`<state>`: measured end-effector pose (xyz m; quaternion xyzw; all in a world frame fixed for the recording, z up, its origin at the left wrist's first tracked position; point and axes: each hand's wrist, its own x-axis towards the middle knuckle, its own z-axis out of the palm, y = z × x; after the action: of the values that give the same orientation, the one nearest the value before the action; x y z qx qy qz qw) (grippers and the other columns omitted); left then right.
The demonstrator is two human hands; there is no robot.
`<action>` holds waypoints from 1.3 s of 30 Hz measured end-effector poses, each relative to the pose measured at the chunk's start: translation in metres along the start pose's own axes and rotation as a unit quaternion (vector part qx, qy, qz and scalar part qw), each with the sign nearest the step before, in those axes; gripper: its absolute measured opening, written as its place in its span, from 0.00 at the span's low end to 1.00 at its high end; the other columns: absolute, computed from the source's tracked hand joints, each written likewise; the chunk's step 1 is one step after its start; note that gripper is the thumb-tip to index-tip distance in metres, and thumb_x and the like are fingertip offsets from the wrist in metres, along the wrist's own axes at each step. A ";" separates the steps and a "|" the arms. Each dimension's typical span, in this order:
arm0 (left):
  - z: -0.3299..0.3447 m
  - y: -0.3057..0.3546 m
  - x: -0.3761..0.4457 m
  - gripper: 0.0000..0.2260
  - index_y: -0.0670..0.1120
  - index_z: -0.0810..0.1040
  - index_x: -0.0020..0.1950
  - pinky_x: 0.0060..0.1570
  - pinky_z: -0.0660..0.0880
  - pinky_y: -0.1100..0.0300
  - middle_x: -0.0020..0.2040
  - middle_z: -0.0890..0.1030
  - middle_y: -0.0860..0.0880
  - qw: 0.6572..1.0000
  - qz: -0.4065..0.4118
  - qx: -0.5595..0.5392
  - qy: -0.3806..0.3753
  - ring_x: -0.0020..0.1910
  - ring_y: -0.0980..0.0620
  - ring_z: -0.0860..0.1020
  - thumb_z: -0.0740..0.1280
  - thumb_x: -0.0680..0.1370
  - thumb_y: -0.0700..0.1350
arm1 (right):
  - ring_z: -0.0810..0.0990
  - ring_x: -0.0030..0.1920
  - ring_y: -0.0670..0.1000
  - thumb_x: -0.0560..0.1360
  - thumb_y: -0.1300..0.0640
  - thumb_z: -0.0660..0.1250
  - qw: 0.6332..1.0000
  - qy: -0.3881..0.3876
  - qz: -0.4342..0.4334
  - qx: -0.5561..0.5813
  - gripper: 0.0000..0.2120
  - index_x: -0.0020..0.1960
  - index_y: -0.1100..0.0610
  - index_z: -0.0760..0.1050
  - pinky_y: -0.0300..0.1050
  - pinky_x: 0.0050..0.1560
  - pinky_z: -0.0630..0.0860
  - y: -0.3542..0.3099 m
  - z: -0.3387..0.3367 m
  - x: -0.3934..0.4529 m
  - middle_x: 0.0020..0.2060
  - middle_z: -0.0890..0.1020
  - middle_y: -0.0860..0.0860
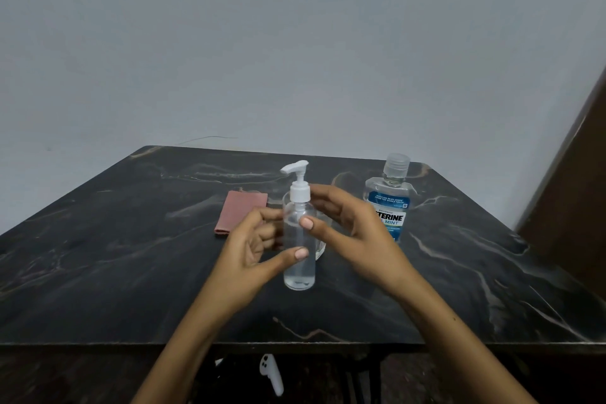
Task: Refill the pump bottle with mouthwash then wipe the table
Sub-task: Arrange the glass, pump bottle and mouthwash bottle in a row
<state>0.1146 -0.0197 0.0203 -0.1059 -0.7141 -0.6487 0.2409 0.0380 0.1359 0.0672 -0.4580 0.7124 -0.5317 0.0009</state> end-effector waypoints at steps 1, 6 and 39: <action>0.002 0.001 0.002 0.21 0.43 0.74 0.56 0.55 0.77 0.53 0.53 0.83 0.44 1.000 -0.002 0.002 -0.003 0.54 0.46 0.81 0.75 0.66 0.45 | 0.77 0.62 0.45 0.74 0.61 0.70 1.000 0.000 -0.006 0.017 0.19 0.64 0.58 0.73 0.42 0.65 0.72 0.001 -0.003 0.000 0.59 0.81 0.50; 0.009 -0.003 0.006 0.15 0.56 0.81 0.43 0.47 0.75 0.67 0.43 0.83 0.63 0.965 0.065 0.215 0.134 0.45 0.63 0.80 0.75 0.60 0.60 | 0.81 0.56 0.49 0.73 0.61 0.71 0.998 0.034 -0.008 0.048 0.17 0.60 0.55 0.73 0.46 0.58 0.78 0.008 -0.010 -0.004 0.54 0.81 0.48; 0.012 -0.047 0.027 0.33 0.61 0.64 0.57 0.43 0.68 0.80 0.55 0.74 0.61 0.966 -0.010 0.219 0.136 0.53 0.71 0.71 0.71 0.58 0.69 | 0.81 0.31 0.50 0.81 0.46 0.53 0.988 0.091 -0.004 -0.124 0.15 0.66 0.43 0.65 0.46 0.37 0.82 0.008 -0.029 0.030 0.29 0.79 0.56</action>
<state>0.0667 -0.0191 -0.0082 0.0459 -0.8000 -0.4874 0.3468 0.0008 0.1380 0.0881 -0.4072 0.7678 -0.4792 -0.1229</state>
